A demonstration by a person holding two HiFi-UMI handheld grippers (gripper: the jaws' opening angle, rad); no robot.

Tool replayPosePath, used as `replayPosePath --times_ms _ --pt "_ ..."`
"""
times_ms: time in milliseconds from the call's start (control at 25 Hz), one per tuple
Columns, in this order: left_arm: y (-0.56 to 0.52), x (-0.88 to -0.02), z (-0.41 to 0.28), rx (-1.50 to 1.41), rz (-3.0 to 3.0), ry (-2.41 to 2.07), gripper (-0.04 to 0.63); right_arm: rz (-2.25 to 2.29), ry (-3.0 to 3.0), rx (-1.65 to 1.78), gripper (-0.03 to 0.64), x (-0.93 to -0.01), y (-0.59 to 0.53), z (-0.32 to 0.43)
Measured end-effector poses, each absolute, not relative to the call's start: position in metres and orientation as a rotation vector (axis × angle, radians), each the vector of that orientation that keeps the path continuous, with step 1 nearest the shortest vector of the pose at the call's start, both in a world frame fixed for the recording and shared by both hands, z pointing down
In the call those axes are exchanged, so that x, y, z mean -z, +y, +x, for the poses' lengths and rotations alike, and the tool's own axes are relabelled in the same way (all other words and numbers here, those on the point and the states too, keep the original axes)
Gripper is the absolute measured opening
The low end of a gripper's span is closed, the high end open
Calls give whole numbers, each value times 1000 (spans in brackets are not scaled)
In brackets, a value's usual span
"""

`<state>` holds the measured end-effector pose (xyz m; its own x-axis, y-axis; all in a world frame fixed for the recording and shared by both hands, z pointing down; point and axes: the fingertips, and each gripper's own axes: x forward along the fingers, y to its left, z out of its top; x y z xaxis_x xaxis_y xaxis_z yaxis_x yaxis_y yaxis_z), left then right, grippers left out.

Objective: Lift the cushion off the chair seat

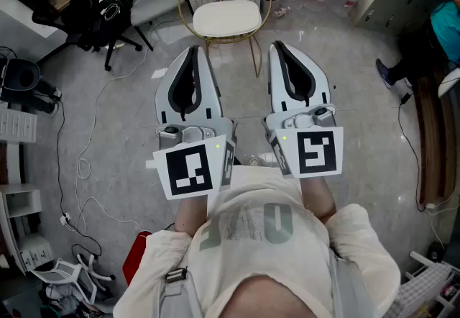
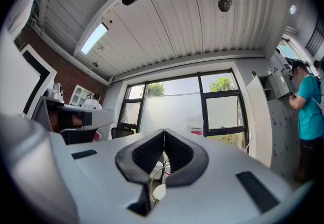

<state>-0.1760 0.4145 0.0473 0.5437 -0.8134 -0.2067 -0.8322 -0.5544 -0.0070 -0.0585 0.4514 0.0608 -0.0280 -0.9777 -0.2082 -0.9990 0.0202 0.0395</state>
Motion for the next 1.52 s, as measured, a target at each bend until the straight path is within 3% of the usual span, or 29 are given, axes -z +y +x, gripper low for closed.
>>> replayPosePath --times_ms 920,1520 --pt "405 -68 -204 -216 -2627 1580 14 -2021 2121 -207 17 -79 454 -37" --pt "329 -87 -190 -284 -2637 1592 12 -2086 2042 -240 17 -97 398 3"
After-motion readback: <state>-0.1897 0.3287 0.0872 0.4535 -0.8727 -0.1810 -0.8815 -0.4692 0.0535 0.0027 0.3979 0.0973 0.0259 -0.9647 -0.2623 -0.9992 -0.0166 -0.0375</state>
